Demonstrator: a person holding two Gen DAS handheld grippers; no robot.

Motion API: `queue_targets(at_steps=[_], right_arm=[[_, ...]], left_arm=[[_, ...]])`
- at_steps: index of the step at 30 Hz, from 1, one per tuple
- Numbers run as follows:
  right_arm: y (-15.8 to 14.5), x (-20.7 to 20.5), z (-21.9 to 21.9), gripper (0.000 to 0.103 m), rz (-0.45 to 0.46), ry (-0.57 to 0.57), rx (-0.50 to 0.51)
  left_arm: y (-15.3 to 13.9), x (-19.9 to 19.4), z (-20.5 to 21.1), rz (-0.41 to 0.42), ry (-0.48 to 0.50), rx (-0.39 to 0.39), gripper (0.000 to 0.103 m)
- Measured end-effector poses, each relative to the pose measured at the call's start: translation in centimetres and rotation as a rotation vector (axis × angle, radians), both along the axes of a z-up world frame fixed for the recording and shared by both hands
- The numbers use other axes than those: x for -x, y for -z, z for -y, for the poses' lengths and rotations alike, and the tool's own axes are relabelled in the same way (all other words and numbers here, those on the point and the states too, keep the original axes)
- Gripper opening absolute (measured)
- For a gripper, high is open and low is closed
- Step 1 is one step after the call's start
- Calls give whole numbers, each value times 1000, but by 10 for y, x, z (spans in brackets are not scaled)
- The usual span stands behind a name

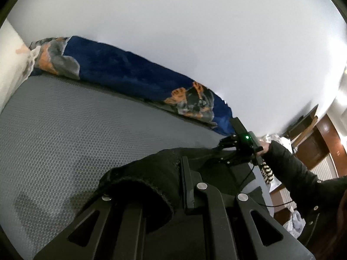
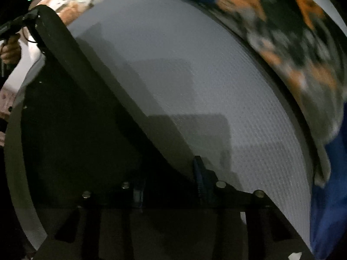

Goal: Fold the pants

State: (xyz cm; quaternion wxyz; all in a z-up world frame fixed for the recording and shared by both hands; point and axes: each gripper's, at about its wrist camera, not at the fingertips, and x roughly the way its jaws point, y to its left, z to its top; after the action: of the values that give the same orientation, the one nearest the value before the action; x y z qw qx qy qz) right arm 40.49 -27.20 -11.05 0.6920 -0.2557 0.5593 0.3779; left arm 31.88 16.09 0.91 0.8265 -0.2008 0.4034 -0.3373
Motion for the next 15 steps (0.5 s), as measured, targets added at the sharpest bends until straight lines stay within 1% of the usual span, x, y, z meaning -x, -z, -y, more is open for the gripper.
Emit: queue_targets(at_steps=[4, 6, 8, 10, 12, 15], right_arm=[[0, 5, 18, 19, 42, 26, -10], [0, 5, 28, 18, 45, 58, -28], [-1, 7, 32, 17, 68, 90, -27], [-3, 17, 29, 12, 154, 128, 4], [-6, 33, 25, 10, 258, 188, 32], [-10, 51, 23, 8, 358, 269, 43]], left_arm=[[4, -3, 1, -4, -12, -14, 9], [7, -5, 0, -9, -19, -16, 9], [10, -7, 1, -11, -26, -25, 9], [13, -8, 2, -12, -37, -42, 9], [18, -14, 1, -21, -54, -47, 9], [21, -21, -1, -20, -64, -59, 9]])
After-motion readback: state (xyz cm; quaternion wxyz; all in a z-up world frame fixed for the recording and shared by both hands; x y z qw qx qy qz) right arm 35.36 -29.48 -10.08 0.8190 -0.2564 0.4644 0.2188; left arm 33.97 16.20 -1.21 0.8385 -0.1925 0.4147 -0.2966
